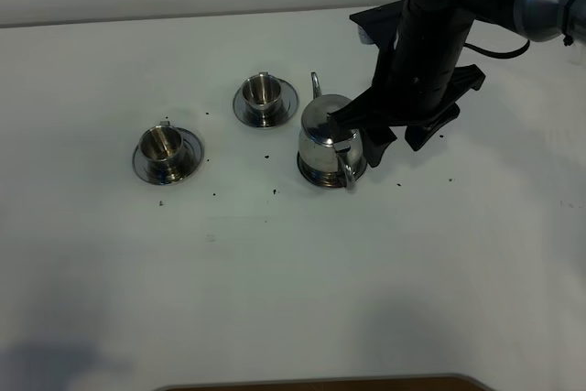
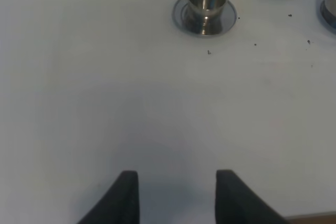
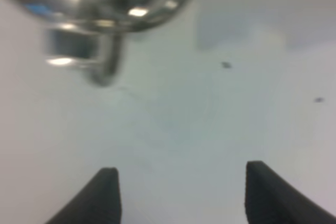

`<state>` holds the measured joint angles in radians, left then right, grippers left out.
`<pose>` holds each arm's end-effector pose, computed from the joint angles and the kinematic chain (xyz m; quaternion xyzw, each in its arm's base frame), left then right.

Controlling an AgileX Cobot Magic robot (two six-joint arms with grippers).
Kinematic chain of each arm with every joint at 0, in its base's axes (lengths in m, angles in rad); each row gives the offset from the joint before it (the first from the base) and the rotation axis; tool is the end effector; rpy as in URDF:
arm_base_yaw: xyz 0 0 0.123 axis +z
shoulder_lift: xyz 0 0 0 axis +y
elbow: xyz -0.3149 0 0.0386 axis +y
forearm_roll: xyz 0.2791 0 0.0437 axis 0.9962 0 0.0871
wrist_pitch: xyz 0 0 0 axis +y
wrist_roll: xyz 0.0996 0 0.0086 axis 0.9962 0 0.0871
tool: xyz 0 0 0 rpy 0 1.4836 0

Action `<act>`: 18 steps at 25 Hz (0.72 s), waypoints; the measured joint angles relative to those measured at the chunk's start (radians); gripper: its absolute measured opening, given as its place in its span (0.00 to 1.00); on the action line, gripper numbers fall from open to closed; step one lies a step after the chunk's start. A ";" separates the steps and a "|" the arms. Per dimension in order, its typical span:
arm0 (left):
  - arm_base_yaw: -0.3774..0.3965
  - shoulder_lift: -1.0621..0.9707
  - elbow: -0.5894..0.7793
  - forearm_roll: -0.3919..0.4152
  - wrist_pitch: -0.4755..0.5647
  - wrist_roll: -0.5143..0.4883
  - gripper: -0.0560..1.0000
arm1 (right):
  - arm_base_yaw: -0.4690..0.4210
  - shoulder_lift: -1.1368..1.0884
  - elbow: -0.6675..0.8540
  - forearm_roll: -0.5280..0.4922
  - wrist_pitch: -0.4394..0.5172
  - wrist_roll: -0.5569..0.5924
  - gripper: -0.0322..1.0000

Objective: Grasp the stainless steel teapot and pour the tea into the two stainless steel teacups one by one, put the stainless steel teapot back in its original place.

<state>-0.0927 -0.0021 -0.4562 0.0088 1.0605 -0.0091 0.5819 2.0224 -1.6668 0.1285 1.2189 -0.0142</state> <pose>0.0030 0.0005 0.2743 0.0360 0.8631 -0.0212 0.5033 0.3755 0.2615 0.2344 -0.2741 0.9589 0.0704 0.0229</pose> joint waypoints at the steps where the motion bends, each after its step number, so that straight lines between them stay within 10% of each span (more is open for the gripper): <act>1: 0.000 0.000 0.000 0.000 0.000 0.000 0.43 | 0.005 -0.004 0.000 0.008 0.000 0.008 0.53; 18: 0.000 0.000 0.000 0.000 0.000 0.000 0.43 | 0.064 0.092 -0.136 -0.002 -0.015 0.069 0.60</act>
<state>-0.0927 -0.0021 -0.4562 0.0088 1.0605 -0.0091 0.6454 2.1148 -1.8033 0.1264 1.2042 0.0551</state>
